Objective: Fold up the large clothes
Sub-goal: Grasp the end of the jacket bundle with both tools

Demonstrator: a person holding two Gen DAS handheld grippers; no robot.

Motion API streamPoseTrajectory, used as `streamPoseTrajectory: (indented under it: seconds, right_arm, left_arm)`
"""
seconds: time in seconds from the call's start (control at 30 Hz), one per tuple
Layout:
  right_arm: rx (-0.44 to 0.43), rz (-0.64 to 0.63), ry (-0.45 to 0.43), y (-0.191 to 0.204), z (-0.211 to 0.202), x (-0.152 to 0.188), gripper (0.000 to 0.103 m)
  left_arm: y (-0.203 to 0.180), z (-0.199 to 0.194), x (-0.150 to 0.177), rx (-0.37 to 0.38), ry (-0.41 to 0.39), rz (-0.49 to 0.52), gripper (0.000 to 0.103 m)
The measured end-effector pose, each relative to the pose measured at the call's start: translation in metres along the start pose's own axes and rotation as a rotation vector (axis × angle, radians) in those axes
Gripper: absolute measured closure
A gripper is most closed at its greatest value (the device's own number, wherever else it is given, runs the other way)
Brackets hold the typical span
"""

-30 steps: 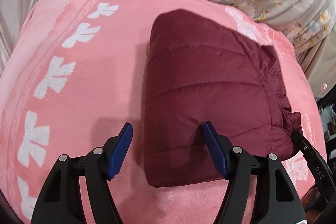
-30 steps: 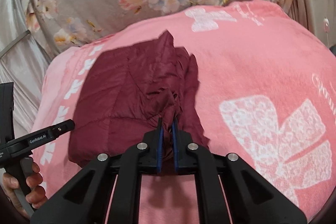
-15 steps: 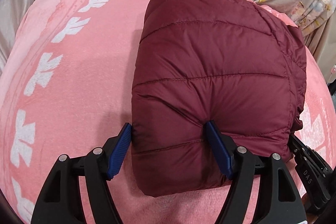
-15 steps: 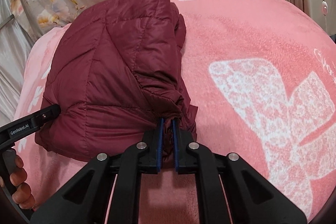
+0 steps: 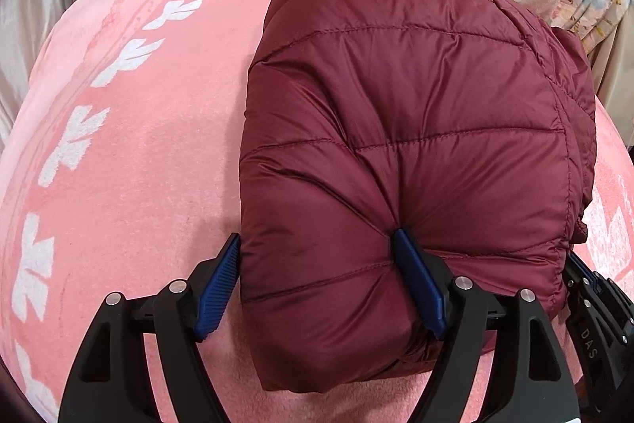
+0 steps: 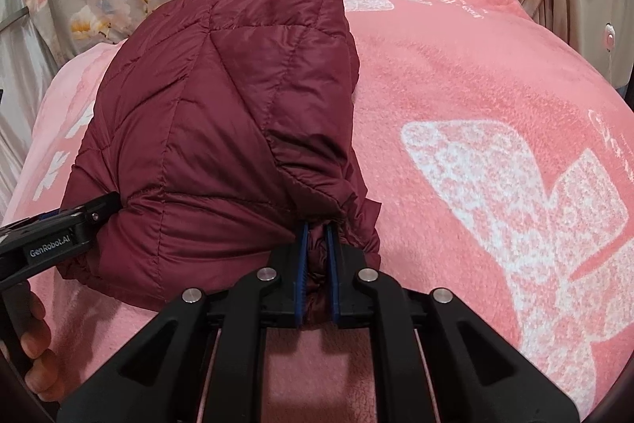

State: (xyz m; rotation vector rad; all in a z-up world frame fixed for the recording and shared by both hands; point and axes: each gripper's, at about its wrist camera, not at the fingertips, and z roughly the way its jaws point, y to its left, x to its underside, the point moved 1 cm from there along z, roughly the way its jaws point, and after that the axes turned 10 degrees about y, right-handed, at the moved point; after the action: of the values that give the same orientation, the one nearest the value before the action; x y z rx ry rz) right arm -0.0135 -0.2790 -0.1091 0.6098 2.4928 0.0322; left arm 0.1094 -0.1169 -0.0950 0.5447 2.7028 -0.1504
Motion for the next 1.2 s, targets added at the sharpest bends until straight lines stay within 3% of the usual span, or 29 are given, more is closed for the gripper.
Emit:
streamPoseTrajectory:
  seconds: [0.1,0.2,0.23,0.27,0.33,0.43,0.5,0.53,0.67,0.83,0.93,1.07,1.2]
  right_arm:
    - [-0.03,0.002,0.005,-0.006,0.001,-0.004,0.095]
    - [-0.11,0.031,0.043,-0.023,-0.005,-0.009,0.093]
    - [-0.128,0.058,0.062,-0.03,-0.01,-0.011,0.087]
    - [-0.133,0.087,0.075,-0.037,-0.016,-0.012,0.073]
    - [-0.113,0.133,0.044,-0.054,-0.041,-0.016,0.064]
    - [-0.098,0.142,-0.038,-0.064,-0.077,-0.037,0.063]
    - [-0.155,0.151,-0.108,-0.063,-0.098,-0.065,0.054]
    - [-0.19,0.156,-0.133,-0.063,-0.103,-0.077,0.045]
    - [-0.23,0.147,-0.192,-0.043,-0.103,-0.13,0.043]
    - [-0.235,0.212,-0.131,-0.024,-0.055,-0.185,0.043]
    - [-0.181,0.212,-0.063,-0.015,-0.016,-0.199,0.054]
    - [-0.124,0.191,-0.004,-0.013,0.023,-0.192,0.085]
    - [-0.072,0.141,0.007,-0.014,0.05,-0.179,0.09]
  left_arm:
    - [0.005,0.003,0.001,-0.001,-0.011,-0.011,0.015]
    - [0.019,0.0,0.001,0.08,0.026,-0.04,0.015]
    - [0.027,-0.004,0.0,0.126,0.06,-0.057,0.015]
    - [0.034,-0.009,0.0,0.157,0.082,-0.064,0.016]
    - [0.054,-0.027,-0.001,0.22,0.101,-0.087,0.017]
    - [0.079,-0.063,-0.016,0.183,0.014,-0.117,0.019]
    - [0.085,-0.083,-0.037,0.154,-0.037,-0.114,0.019]
    - [0.085,-0.093,-0.053,0.134,-0.067,-0.11,0.019]
    - [0.069,-0.111,-0.101,0.091,-0.147,-0.096,0.019]
    - [0.038,-0.097,-0.159,0.09,-0.143,-0.1,0.019]
    - [0.017,-0.073,-0.178,0.05,-0.122,-0.089,0.019]
    - [-0.003,-0.031,-0.189,-0.028,-0.072,-0.056,0.019]
    - [-0.01,0.014,-0.185,-0.03,-0.01,-0.068,0.018]
